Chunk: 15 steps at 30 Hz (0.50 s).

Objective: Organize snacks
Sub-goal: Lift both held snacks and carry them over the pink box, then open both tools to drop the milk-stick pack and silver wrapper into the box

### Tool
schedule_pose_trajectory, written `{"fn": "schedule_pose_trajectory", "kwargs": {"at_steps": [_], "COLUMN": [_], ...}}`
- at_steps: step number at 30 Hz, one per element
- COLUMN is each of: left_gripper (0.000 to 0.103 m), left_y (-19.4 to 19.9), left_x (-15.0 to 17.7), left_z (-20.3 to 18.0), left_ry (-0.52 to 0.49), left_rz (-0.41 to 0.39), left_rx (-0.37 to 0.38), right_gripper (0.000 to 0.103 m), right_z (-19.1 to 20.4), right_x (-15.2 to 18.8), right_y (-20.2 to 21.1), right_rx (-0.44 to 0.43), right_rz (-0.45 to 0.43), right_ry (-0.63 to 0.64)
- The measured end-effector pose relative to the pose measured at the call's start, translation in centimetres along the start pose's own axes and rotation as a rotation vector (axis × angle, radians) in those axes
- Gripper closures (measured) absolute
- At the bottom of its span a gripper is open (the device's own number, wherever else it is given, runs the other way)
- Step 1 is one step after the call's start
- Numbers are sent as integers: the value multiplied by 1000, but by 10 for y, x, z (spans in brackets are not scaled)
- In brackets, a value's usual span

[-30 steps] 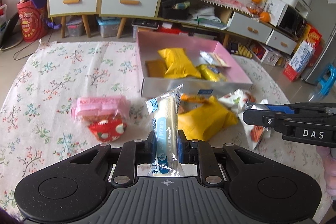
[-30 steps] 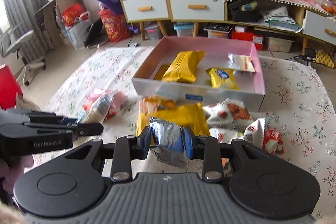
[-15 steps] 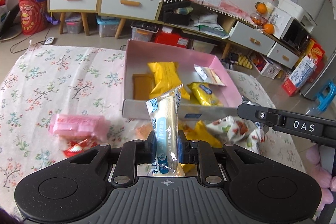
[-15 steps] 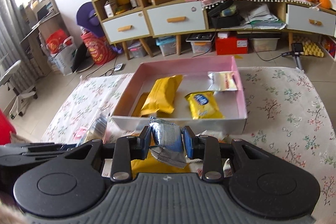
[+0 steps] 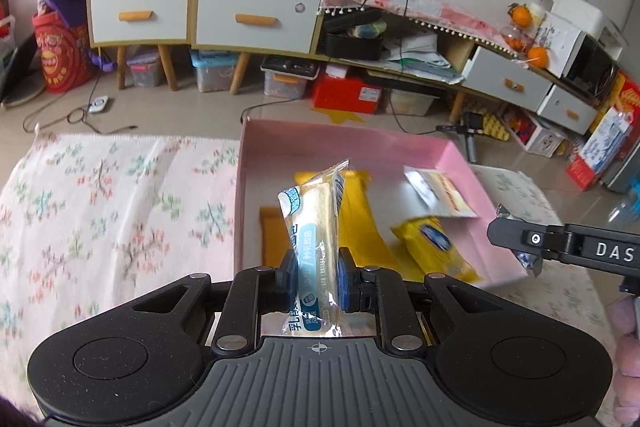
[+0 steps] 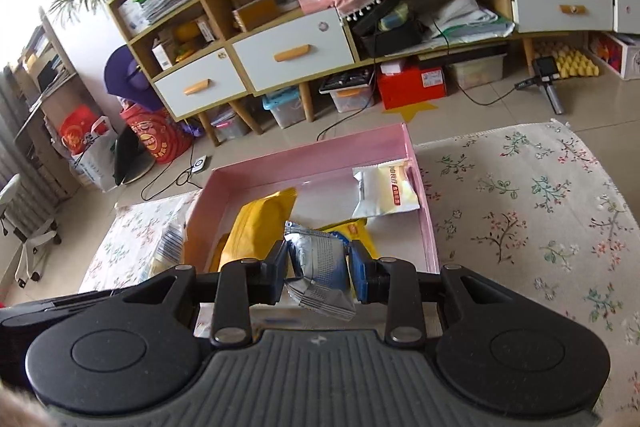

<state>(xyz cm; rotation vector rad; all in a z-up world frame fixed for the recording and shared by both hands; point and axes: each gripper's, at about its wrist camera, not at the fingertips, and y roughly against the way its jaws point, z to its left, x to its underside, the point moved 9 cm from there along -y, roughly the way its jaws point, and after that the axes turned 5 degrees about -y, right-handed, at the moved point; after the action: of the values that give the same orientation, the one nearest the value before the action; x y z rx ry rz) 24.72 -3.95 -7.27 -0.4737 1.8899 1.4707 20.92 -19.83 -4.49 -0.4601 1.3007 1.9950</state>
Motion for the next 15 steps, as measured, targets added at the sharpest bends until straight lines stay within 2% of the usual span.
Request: {"fn": "schedule_pose_trajectory", "kwargs": {"at_steps": [2,8,15], "left_gripper": [86,86,86], "left_y": [-11,-36,-58], "left_x": [-5,-17,-26], "left_z": [4,10,11], "left_ry": [-12,-54,-84], "left_rz": [5,15,14], "left_rx": [-15,-56,-86], "right_gripper": [73,73,73], "right_z": [-1,3,5], "right_x": [-4,-11,-14], "right_y": [-10,-40,-56], "right_rx": [-12,19,38], "right_rz": [19,65,71], "right_ry": [-2,100,153]}}
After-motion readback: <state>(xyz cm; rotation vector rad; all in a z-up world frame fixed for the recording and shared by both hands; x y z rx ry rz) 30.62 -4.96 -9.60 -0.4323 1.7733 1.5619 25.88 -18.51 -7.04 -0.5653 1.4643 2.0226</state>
